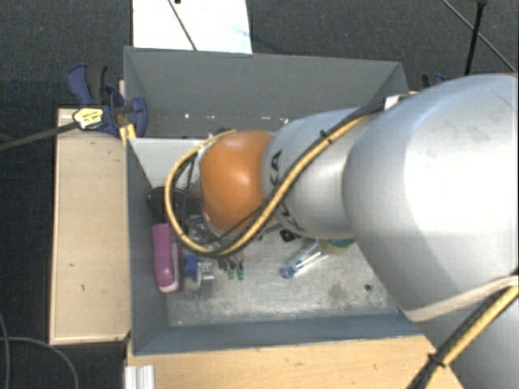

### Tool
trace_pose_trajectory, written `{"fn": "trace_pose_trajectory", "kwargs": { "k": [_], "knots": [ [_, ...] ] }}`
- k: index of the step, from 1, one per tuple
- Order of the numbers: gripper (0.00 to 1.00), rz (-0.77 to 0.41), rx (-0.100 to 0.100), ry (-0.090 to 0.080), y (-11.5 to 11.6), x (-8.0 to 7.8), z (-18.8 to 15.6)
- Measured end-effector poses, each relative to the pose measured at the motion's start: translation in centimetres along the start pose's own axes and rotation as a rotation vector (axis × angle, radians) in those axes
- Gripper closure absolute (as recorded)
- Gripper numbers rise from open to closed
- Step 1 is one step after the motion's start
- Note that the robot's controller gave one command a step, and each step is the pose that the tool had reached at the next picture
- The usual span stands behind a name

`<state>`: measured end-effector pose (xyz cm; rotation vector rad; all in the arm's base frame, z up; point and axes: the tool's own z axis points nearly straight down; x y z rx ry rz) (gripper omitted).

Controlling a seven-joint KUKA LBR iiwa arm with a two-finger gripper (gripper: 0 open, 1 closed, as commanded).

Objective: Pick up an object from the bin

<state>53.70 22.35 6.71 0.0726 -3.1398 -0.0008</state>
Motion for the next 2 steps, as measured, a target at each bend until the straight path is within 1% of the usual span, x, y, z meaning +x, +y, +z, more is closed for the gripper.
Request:
{"fn": "trace_pose_trajectory", "kwargs": {
  "k": [1, 2],
  "knots": [
    [1.0, 0.008, -0.001, -0.003, 0.0, -0.1, -0.4],
    [1.0, -0.005, -0.002, -0.01, -0.5, 0.7, -14.6]
  ]
}}
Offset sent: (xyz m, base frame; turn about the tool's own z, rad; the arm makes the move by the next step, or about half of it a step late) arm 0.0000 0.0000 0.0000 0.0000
